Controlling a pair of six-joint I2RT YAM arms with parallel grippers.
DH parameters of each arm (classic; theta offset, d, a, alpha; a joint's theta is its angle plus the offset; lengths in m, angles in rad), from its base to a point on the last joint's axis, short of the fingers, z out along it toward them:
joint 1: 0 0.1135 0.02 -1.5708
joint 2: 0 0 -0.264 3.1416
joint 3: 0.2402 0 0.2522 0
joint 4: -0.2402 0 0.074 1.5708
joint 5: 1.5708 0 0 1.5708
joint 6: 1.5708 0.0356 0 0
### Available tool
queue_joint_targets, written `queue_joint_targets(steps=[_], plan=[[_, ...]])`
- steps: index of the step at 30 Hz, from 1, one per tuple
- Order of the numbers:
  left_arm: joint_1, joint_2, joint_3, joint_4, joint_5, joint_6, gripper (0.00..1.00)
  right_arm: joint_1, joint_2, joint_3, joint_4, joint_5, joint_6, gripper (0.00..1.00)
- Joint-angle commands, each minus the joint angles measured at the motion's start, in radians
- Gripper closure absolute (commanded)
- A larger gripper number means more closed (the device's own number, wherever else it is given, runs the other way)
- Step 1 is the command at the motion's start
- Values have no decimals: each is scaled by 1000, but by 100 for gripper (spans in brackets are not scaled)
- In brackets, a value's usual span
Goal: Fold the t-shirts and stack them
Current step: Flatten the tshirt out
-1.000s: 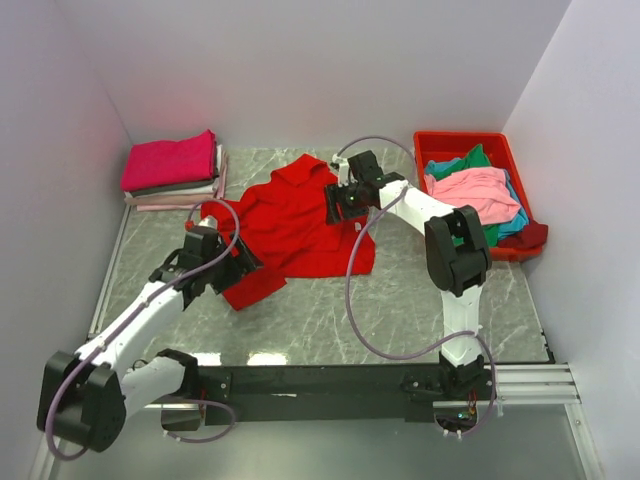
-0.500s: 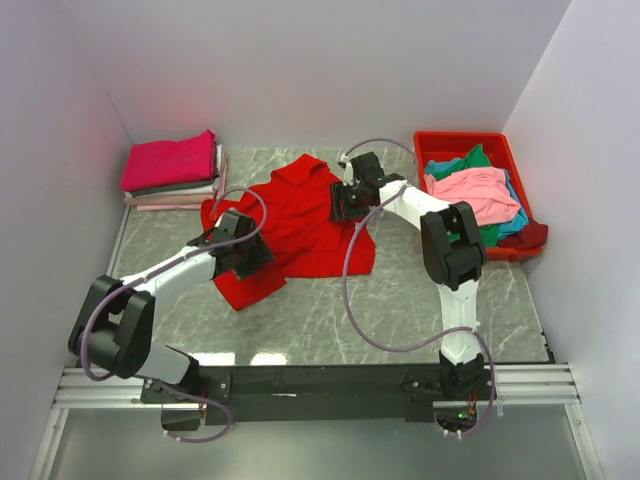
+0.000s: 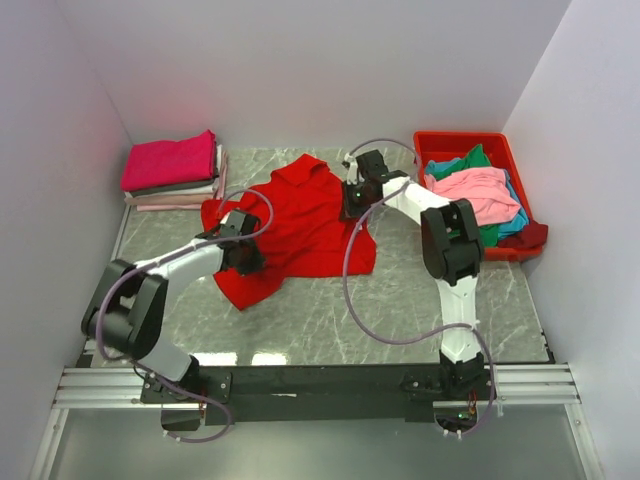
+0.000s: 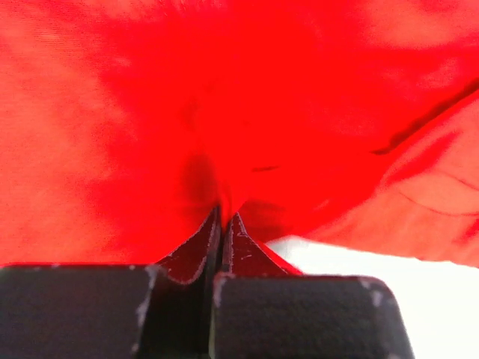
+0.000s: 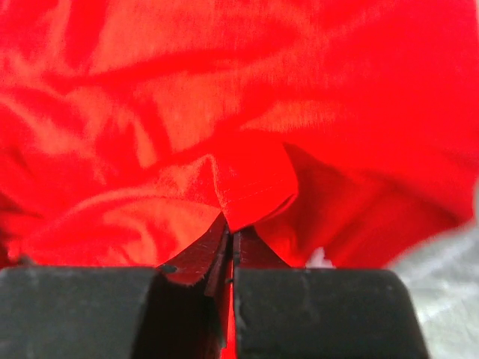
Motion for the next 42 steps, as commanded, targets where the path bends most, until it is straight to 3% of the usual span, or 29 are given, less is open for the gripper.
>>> queue_joint_targets(steps=[1,4,6,8,10,11,12,13,15,17,18,19,20,21,22,24,26,31,35,39,42], plan=[[-3,-152,38,-87,-92,44,100,-34,-176,-49,-38,-48,-103,100],[3,-279,21,-153,-129,63,100,-45,-300,-121,-116,-80,-266,100],[12,-365,-15,-215,-118,63,100,-69,-407,-175,-164,-183,-422,100],[47,-455,-51,-254,-84,52,100,-92,-476,-241,-312,-258,-565,100],[105,-520,-106,-282,-28,28,100,-103,-569,-307,-543,-333,-827,100],[124,-592,-121,-296,-17,14,100,-103,-596,-335,-640,-330,-931,100],[145,-631,-143,-340,-12,-27,100,-103,-653,-367,-746,-314,-1160,100],[185,-672,-152,-357,-3,-49,100,-105,-687,-464,-899,-279,-1244,100],[218,-814,-166,-408,-6,-130,100,-103,-821,-594,-943,-132,-1332,100],[236,-952,-163,-443,-49,-193,95,-103,-990,-775,-887,-32,-1320,100],[236,-999,-152,-458,-61,-246,90,-103,-1042,-821,-858,14,-1310,95],[236,-1080,-148,-478,-78,-270,77,-103,-1093,-876,-804,56,-1297,81],[236,-1115,-142,-486,-99,-291,71,-103,-1180,-893,-772,73,-1274,56],[236,-1149,-126,-491,-107,-299,65,-105,-1219,-904,-750,81,-1265,46],[236,-1203,-117,-495,-115,-298,53,-103,-1253,-907,-736,70,-1273,37],[236,-1237,-83,-524,-158,-294,43,-103,-1326,-898,-719,55,-1286,23],[236,-1258,-57,-572,-173,-284,28,-105,-1356,-886,-664,46,-1276,18],[236,-1267,-22,-557,-77,-155,23,-118,-1233,-805,-508,3,-1155,17],[236,-1243,-130,-315,159,-31,19,-123,-922,-674,-373,-143,-978,22],[236,-1004,-174,-97,290,70,22,-128,-609,-362,-369,-273,-811,32],[236,-757,-129,-40,302,165,28,-132,-407,-147,-391,-298,-722,33]])
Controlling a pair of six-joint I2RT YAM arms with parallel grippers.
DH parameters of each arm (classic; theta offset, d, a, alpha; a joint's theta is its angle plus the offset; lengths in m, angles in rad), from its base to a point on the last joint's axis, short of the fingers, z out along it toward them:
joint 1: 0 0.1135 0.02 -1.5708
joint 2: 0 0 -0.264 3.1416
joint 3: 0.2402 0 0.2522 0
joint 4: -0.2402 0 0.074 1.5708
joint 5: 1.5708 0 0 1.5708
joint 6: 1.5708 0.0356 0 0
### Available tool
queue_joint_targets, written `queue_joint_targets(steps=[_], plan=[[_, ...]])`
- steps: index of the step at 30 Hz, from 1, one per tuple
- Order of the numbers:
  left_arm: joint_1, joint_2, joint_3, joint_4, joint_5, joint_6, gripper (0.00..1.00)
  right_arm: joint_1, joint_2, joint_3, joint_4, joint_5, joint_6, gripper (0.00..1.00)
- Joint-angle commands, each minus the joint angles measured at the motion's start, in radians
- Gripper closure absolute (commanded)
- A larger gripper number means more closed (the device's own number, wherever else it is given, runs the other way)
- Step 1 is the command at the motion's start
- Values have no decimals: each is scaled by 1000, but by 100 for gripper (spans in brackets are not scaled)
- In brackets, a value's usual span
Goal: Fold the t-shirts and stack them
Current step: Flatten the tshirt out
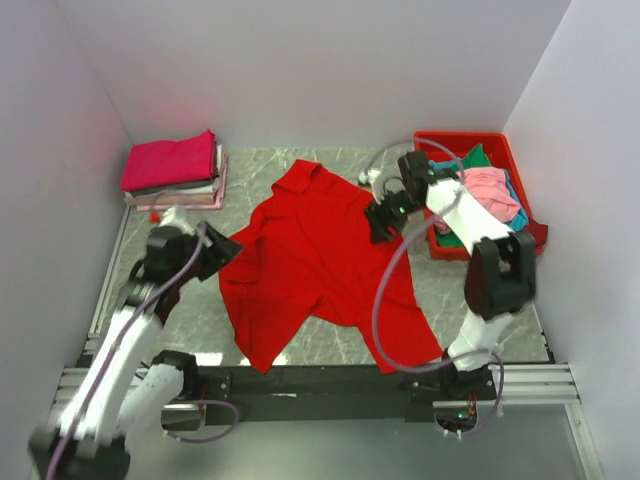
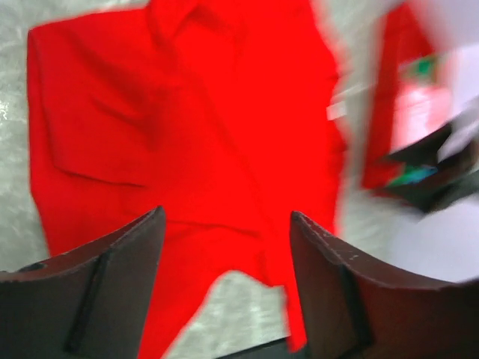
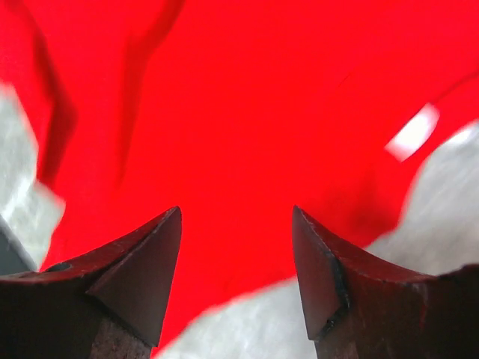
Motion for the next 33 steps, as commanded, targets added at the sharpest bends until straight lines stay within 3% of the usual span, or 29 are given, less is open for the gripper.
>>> queue_joint_targets(steps=[1,10,16,21,27,29,33], plan=[[4,256,38,158,88,167,29,-11,160,240,32,-81,181,33],[-95,698,328,3,-209,312,28,-11,711,905,11,268,461,32],[-154,901,426,-40,-284,348,27,-11,751,894,69,388,452,31],[-180,1035,535,-94,-375,368,28,-9,773,896,59,393,427,33],[-186,1147,593,-157,-447,374,51,-9,822,936,11,356,418,44],[-188,1142,586,-158,-446,379,67,-9,830,943,0,350,416,57],[-185,1084,590,-181,-461,385,82,-11,840,945,-20,336,406,83]])
